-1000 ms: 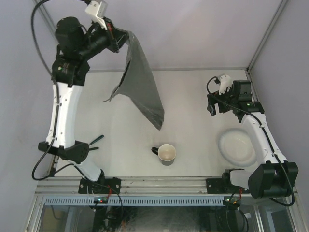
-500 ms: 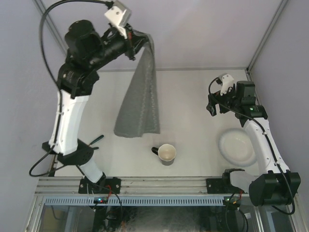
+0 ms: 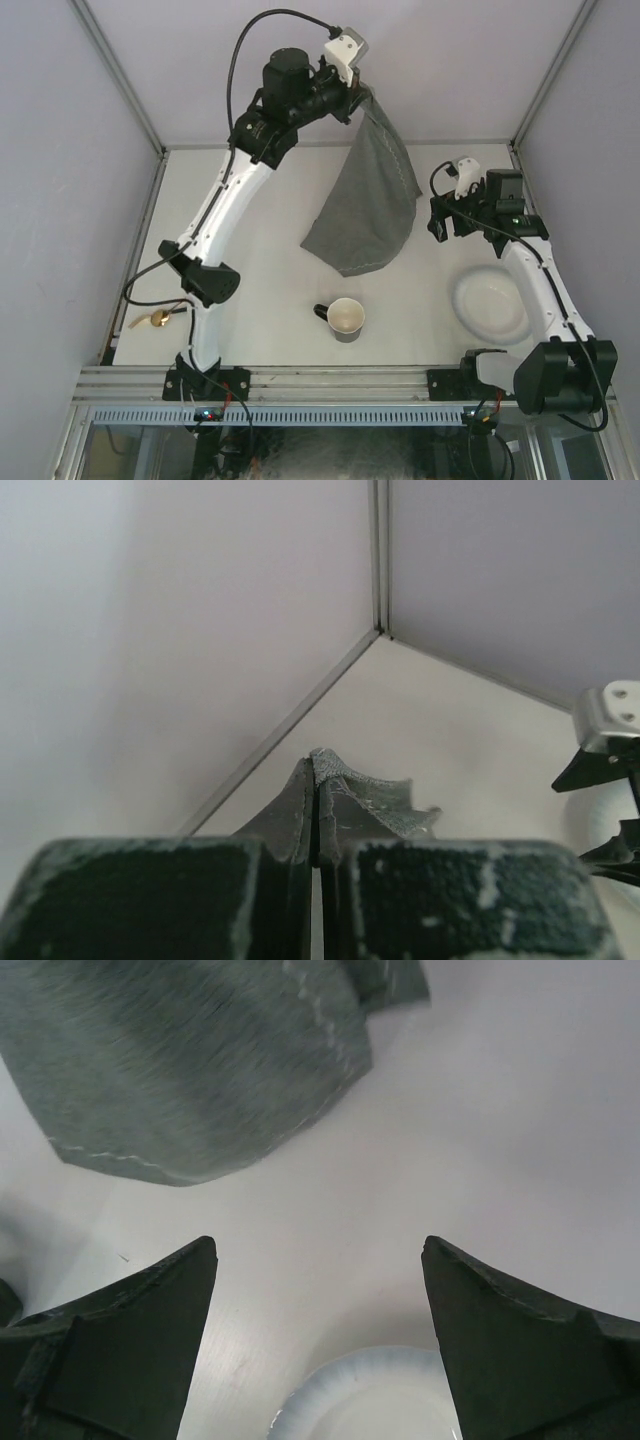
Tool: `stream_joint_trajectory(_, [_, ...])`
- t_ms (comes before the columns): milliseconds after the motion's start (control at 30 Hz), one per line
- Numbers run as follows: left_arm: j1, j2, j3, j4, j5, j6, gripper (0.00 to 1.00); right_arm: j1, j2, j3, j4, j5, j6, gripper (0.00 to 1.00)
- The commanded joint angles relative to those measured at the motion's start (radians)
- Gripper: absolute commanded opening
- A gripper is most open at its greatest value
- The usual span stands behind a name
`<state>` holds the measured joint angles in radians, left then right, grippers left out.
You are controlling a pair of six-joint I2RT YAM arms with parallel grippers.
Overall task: Set the dinner table for one person
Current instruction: Flatten out the napkin at the center of the board.
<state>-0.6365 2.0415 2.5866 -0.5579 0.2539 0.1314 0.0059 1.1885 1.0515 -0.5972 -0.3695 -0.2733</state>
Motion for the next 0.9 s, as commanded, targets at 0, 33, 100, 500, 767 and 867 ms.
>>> stream_joint_trajectory(0, [0.093, -0.018, -0.034, 0.074, 0.075, -0.081, 0.0, 0.013, 0.032, -0.001, 0.043, -0.017, 0.007, 0.84])
stream_joint_trajectory(33, [0.12, -0.03, -0.082, 0.076, 0.109, -0.116, 0.0, 0.024, 0.04, 0.0, 0.048, -0.01, 0.008, 0.84])
stream_joint_trajectory(100, [0.19, -0.078, -0.223, 0.097, 0.18, -0.176, 0.0, 0.056, 0.061, 0.007, 0.053, 0.013, 0.001, 0.84])
stream_joint_trajectory(500, [0.343, -0.464, -1.019, 0.081, 0.388, -0.172, 0.0, 0.158, 0.306, 0.215, 0.047, 0.078, -0.005, 0.83])
stream_joint_trajectory(767, [0.446, -0.691, -1.335, -0.111, 0.435, -0.03, 0.0, 0.195, 0.445, 0.354, 0.067, 0.108, 0.004, 0.84])
stream_joint_trajectory(867, [0.472, -0.746, -1.429, -0.154, 0.424, 0.044, 0.0, 0.208, 0.542, 0.442, 0.092, 0.108, 0.03, 0.84])
